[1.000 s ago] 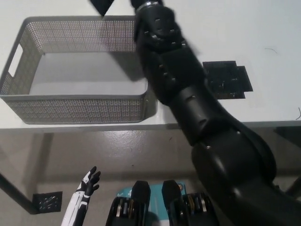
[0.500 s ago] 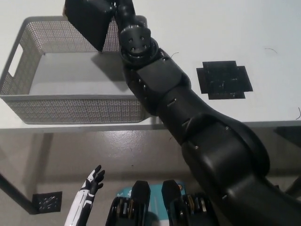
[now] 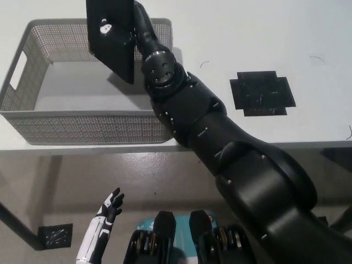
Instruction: A notebook is kept standing on the table on the right hand side and a container is kept on the left hand side and the robot uses its right hand to grab the notebook and places it in the container
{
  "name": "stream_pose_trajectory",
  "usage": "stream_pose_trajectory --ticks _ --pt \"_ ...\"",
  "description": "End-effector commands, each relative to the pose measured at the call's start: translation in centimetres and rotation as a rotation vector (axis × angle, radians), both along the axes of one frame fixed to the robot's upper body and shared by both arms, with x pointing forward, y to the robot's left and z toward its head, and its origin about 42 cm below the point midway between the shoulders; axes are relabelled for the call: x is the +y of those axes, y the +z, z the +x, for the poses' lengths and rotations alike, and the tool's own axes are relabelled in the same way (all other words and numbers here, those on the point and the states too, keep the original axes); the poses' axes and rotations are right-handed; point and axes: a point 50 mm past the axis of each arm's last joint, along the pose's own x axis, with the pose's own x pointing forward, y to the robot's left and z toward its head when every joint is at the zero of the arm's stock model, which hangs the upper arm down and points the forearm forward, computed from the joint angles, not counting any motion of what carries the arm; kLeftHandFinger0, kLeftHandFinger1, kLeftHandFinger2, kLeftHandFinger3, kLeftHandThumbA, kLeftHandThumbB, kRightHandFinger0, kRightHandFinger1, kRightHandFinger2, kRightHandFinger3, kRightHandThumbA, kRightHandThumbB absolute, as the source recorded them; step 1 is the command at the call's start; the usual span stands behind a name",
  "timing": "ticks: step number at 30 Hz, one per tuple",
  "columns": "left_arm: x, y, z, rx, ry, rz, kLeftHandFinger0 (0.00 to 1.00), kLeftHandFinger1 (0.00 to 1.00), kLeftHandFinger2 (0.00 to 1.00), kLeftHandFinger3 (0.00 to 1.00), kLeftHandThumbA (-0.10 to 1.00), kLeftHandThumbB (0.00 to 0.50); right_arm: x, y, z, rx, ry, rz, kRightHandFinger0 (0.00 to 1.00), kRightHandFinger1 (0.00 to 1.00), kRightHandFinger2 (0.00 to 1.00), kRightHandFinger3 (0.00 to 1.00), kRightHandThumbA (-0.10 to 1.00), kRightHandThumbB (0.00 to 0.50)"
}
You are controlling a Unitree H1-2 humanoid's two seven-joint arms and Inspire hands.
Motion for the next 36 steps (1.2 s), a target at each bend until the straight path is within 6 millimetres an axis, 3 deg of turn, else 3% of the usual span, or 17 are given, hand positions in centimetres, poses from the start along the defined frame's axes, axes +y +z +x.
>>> stream_pose_trajectory --ticks 1,2,3,6,16,19,21,23,25,26,27,28,32,35,36 --pt "-0.1 0.8 0.3 -0.040 -0.023 0.018 1.00 1.00 1.00 1.00 1.00 0.307 0.6 3.1 0.3 -0.050 0.119 -0.070 0.73 0.83 0.99 1.00 0.33 0.242" --pt "0.0 0.8 0.4 -0.039 -0.027 0.018 1.00 1.00 1.00 1.00 1.00 0.302 0.4 2.9 0.3 -0.048 0.118 -0.082 0.90 1.00 1.00 1.00 0.38 0.249" --pt "0.0 0.7 0.4 -0.040 -0.030 0.016 1.00 1.00 1.00 1.00 1.00 0.301 0.3 2.8 0.4 -0.053 0.117 -0.101 1.00 1.00 1.00 1.00 0.43 0.242" --pt "0.0 0.7 0.4 -0.038 -0.030 0.021 1.00 1.00 1.00 1.00 1.00 0.301 0.0 2.7 0.5 -0.051 0.123 -0.113 1.00 1.00 1.00 1.00 0.55 0.253" --pt "0.1 0.2 0.3 -0.037 -0.033 0.037 1.00 1.00 1.00 1.00 1.00 0.285 -1.2 3.8 1.1 -0.076 0.136 -0.063 1.00 1.00 1.00 1.00 0.77 0.287" --pt "0.0 0.2 0.3 -0.034 -0.031 0.025 1.00 1.00 1.00 1.00 1.00 0.308 -2.6 6.8 1.9 -0.138 0.129 -0.047 1.00 1.00 1.00 1.00 0.89 0.307" --pt "0.0 0.1 0.2 -0.032 -0.029 0.022 1.00 1.00 1.00 1.00 1.00 0.294 -3.6 8.8 2.2 -0.147 0.127 0.040 1.00 1.00 1.00 1.00 0.90 0.339" --pt "0.0 0.0 0.1 -0.031 -0.033 0.022 1.00 1.00 1.00 1.00 1.00 0.316 -5.0 11.4 2.4 -0.227 0.111 0.072 1.00 1.00 1.00 1.00 1.00 0.371" --pt "0.0 0.1 0.0 -0.024 -0.038 0.025 1.00 1.00 1.00 1.00 1.00 0.290 -7.2 15.1 2.2 -0.348 0.107 0.122 1.00 1.00 1.00 1.00 1.00 0.373" --pt "0.0 0.1 0.0 -0.024 -0.039 0.027 1.00 1.00 1.00 1.00 1.00 0.287 -7.6 15.6 2.1 -0.363 0.109 0.131 1.00 1.00 1.00 1.00 1.00 0.373" --pt "0.1 0.1 -0.1 -0.023 -0.038 0.032 1.00 1.00 1.00 1.00 1.00 0.281 -9.2 17.7 1.6 -0.440 0.120 0.164 1.00 1.00 1.00 1.00 1.00 0.343" --pt "0.2 0.1 -0.1 -0.020 -0.038 0.034 1.00 1.00 1.00 1.00 1.00 0.284 -10.4 19.0 1.0 -0.460 0.124 0.193 1.00 1.00 1.00 1.00 1.00 0.355" --pt "0.3 -0.1 -0.4 -0.011 -0.033 0.032 1.00 1.00 1.00 1.00 1.00 0.289 -17.0 23.5 -3.7 -0.676 0.092 0.209 1.00 1.00 1.00 1.00 1.00 0.389" --pt "0.3 -0.3 -0.5 -0.009 -0.033 0.022 1.00 1.00 1.00 1.00 1.00 0.287 -21.1 24.3 -7.7 -0.801 0.084 0.210 1.00 1.00 1.00 1.00 1.00 0.384" --pt "0.3 -0.3 -0.5 -0.008 -0.030 0.026 1.00 1.00 1.00 1.00 1.00 0.287 -22.1 24.2 -8.8 -0.823 0.089 0.219 1.00 1.00 1.00 1.00 1.00 0.359"
